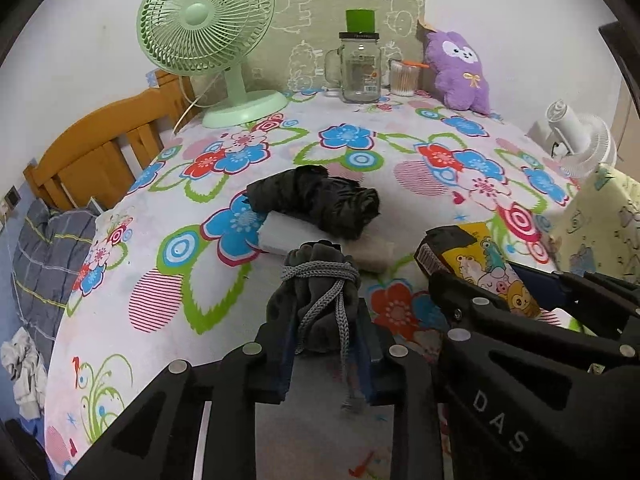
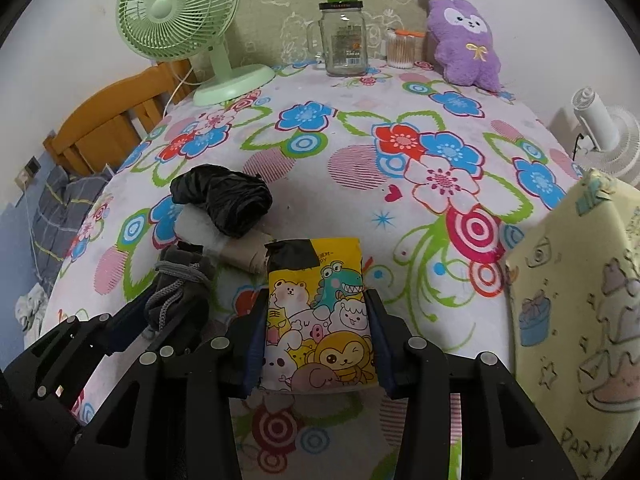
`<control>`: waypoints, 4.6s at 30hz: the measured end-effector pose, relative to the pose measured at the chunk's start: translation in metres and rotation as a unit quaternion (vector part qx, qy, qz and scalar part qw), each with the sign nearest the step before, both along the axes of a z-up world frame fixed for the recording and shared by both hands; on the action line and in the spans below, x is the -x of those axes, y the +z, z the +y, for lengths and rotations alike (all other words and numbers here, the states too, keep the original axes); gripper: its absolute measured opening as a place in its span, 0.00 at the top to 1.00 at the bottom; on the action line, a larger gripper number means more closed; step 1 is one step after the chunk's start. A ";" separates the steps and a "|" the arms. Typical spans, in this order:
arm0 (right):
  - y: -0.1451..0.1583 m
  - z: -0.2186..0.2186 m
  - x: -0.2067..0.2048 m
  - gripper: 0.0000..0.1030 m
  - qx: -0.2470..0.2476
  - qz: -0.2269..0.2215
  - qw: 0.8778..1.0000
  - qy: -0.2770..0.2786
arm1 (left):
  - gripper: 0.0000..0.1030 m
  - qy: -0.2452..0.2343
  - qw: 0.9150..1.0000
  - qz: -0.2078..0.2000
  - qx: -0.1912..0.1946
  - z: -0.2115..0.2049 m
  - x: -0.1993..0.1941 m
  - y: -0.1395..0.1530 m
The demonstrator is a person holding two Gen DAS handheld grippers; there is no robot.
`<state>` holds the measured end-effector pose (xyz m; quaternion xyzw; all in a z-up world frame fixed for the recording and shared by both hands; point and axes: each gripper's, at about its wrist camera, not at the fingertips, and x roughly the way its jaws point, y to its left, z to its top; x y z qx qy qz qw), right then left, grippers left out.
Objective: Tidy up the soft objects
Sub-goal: 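Carry the snack bag with the right tool while the left tool carries the grey pouch to the box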
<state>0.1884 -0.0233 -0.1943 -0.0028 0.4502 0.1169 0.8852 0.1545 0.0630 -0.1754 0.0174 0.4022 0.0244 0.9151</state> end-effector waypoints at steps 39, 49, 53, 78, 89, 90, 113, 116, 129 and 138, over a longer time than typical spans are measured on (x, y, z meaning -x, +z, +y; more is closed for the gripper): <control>0.090 -0.041 0.073 0.54 -0.017 -0.101 0.995 0.002 | 0.78 -0.002 0.997 -0.078 0.025 -0.036 0.064 0.083; 0.110 -0.050 0.082 0.54 -0.024 -0.120 0.992 0.002 | 0.78 -0.006 0.995 -0.097 0.018 -0.044 0.072 0.103; 0.118 -0.054 0.084 0.54 -0.026 -0.130 0.991 0.001 | 0.78 -0.009 0.994 -0.104 0.018 -0.048 0.074 0.110; 0.138 -0.110 0.087 0.54 -0.022 -0.158 0.987 -0.028 | 0.78 -0.039 0.991 -0.123 0.030 -0.103 0.068 0.124; 0.137 -0.139 0.082 0.54 -0.019 -0.157 0.986 -0.051 | 0.78 -0.063 0.990 -0.120 0.035 -0.131 0.059 0.124; 0.136 -0.141 0.082 0.54 -0.018 -0.157 0.986 -0.053 | 0.78 -0.065 0.990 -0.120 0.035 -0.134 0.058 0.123; 0.127 -0.200 0.074 0.54 -0.011 -0.149 0.984 -0.097 | 0.78 -0.113 0.987 -0.108 0.039 -0.192 0.044 0.115; 0.125 -0.207 0.074 0.54 -0.011 -0.148 0.983 -0.103 | 0.78 -0.124 0.986 -0.104 0.048 -0.199 0.042 0.112; 0.110 -0.235 0.069 0.54 -0.008 -0.132 0.983 -0.130 | 0.78 -0.152 0.983 -0.083 0.059 -0.226 0.031 0.097; 0.088 -0.246 0.060 0.54 -0.010 -0.103 0.985 -0.142 | 0.78 -0.158 0.984 -0.052 0.057 -0.236 0.021 0.076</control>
